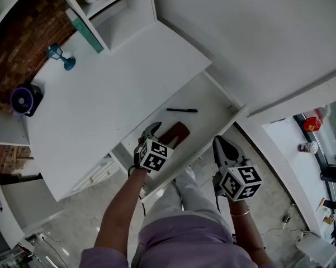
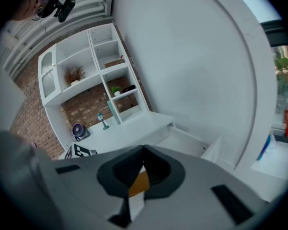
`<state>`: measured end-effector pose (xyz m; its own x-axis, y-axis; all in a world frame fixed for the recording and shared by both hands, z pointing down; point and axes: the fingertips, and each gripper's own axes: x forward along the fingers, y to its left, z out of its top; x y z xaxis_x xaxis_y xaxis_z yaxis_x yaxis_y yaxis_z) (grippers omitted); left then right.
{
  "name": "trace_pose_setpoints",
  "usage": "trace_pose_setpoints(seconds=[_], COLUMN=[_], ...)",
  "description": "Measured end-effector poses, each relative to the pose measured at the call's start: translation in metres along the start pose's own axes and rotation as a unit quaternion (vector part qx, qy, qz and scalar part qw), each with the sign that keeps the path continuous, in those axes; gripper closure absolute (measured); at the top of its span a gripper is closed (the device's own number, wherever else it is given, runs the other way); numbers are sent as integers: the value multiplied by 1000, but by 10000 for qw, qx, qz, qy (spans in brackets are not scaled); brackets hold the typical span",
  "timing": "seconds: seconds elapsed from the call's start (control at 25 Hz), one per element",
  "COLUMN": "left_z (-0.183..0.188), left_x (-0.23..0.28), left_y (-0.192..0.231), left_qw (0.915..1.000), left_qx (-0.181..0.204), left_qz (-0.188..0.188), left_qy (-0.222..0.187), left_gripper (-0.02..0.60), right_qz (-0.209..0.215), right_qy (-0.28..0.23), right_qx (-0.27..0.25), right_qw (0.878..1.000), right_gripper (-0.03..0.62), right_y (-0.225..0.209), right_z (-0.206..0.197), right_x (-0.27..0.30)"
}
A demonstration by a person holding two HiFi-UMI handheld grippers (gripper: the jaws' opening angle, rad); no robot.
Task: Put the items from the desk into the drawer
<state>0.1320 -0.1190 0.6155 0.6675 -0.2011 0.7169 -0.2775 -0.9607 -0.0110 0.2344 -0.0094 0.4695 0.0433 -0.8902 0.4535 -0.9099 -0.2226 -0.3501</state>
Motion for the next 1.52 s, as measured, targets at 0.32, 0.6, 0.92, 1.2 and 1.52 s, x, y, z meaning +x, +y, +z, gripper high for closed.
trace_pose_setpoints(seconds=[0.32, 0.6, 0.92, 1.2, 1.52], left_z=[22, 23, 12, 2, -15], left_x=[-68, -134, -202, -248, -286], left_y=[32, 62, 87, 98, 106], left_qw=[9936, 9758, 9466, 9272, 9059], left_qx=[-440, -1019, -1674, -1939, -2312], left_qz=[817, 1540, 2192, 2553, 2793], left_qy=[-641, -1169, -1670, -1936, -2186], left_gripper=[369, 468, 517, 560, 581], right_qz=[361, 667, 1025, 1306, 1605], right_qy=[-64, -89, -170, -192, -199], right_qx=[-205, -444, -769, -1032, -1363], right_qw=[9991, 9967, 9916, 9859, 9774], right_gripper=[589, 589, 589, 591, 591], right_y=[32, 59, 92, 121, 150], right_z=[8, 15, 25, 31, 36], right_x=[6, 14, 22, 28, 30])
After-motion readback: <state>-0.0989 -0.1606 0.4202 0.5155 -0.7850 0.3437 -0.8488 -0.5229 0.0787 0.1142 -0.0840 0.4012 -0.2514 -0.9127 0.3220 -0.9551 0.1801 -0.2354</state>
